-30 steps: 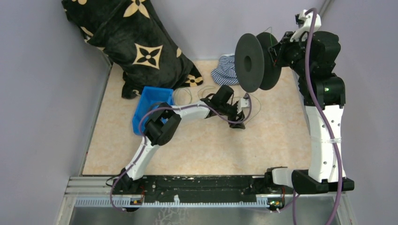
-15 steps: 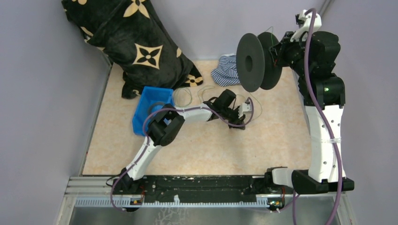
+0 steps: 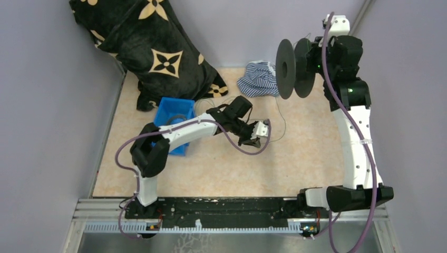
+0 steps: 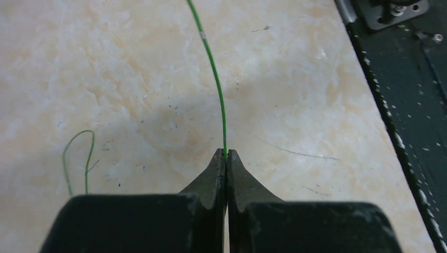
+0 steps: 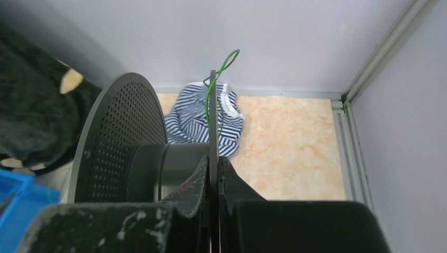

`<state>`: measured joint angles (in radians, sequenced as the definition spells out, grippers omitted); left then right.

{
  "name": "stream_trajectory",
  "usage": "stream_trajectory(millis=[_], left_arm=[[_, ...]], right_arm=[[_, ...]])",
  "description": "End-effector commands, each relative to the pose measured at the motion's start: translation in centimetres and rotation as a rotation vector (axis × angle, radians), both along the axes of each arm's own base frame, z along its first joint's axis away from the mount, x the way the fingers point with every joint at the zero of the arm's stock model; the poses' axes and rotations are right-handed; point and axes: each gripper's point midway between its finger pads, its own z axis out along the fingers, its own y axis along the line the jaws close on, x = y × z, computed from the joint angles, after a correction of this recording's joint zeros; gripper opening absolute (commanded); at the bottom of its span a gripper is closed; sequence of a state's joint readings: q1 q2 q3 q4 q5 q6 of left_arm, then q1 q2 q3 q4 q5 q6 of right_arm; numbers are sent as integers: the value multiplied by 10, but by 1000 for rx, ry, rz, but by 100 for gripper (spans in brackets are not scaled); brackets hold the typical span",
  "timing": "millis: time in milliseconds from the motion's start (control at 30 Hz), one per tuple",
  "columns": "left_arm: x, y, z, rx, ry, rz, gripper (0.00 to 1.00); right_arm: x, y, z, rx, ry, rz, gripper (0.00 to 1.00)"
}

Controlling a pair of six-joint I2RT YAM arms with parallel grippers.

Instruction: Wrap the cables

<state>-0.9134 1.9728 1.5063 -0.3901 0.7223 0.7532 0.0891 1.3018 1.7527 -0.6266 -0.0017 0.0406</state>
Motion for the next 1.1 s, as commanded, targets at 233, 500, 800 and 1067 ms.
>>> stream_trajectory(millis=[233,500,800,1067], left_arm=[[-51,19,105,-20,-17,-169,0],[-64,-1,189,-182,88,-178,0],[-70,-3,225,-244,132,-170,0],[-35,19,269,-305,90,-25,0]], right_arm=[[55,-16,-33,-54,-33,-95,0],[69,-19,-83,-91,55,-106,0],[76,-23,-108,-127,97,-119,0],[66,-26,-126,-173,128,-110,0]])
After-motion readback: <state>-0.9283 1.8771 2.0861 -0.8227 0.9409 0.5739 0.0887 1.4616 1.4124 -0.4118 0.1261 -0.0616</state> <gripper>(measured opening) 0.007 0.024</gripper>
